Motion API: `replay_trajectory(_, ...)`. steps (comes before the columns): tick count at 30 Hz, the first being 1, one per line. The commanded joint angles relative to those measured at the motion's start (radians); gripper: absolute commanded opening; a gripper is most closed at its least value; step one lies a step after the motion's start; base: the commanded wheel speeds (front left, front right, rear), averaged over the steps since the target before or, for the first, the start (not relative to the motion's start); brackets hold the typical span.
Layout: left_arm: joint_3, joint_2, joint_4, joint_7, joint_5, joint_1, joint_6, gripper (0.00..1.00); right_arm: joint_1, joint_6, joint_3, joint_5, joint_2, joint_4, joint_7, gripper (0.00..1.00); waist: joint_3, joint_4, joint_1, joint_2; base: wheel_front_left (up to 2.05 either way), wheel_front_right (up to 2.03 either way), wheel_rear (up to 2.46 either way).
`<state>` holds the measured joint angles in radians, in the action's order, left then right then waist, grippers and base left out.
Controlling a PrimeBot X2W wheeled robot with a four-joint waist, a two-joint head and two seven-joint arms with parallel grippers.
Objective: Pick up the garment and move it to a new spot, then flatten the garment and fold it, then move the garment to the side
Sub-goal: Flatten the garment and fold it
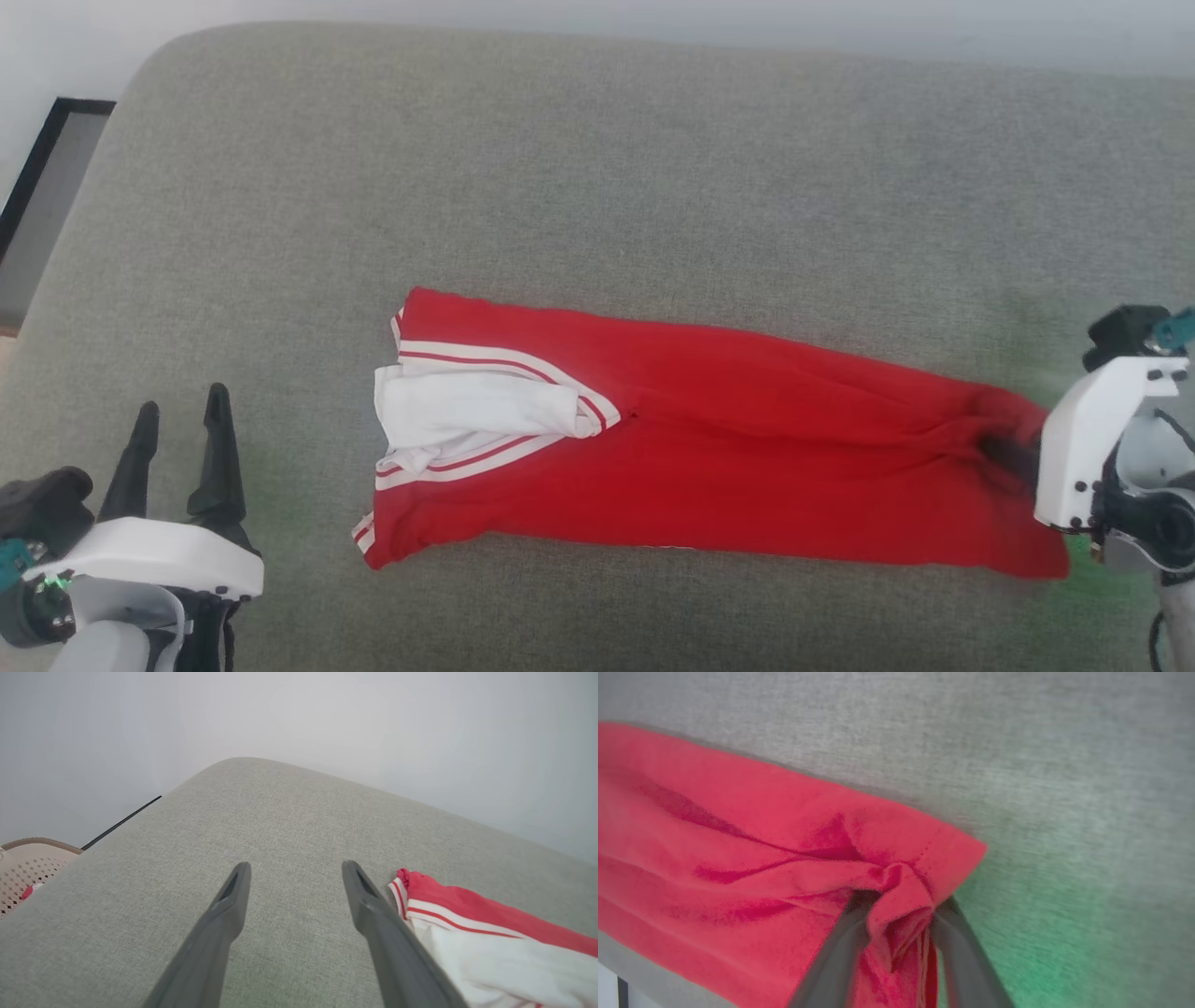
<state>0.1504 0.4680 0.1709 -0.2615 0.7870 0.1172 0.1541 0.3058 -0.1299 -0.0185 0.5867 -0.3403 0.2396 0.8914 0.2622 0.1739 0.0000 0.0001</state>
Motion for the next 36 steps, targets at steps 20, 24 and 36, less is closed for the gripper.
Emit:
replay_trajectory(20,-0.241,-0.198,0.058,-0.004,-0.212,0.04,-0.205,1.0,0.103,0.0,-0.109,0.055,-0.104,0.054,-0.035,0.0,0.047,-0.064,0.0,-0.0001,0.0,0.0,0.0)
replay_trajectory(24,-0.265,-0.216,0.064,-0.004,-0.238,0.06,-0.227,1.0,0.147,0.0,-0.149,0.04,-0.177,0.112,-0.071,0.0,0.063,-0.09,0.0,-0.0001,0.0,0.0,0.0)
replay_trajectory(36,-0.295,-0.225,0.069,-0.004,-0.28,0.093,-0.255,1.0,0.225,-0.001,-0.191,0.019,-0.268,0.272,-0.164,0.0,0.08,-0.133,0.0,-0.0001,0.0,0.0,0.0)
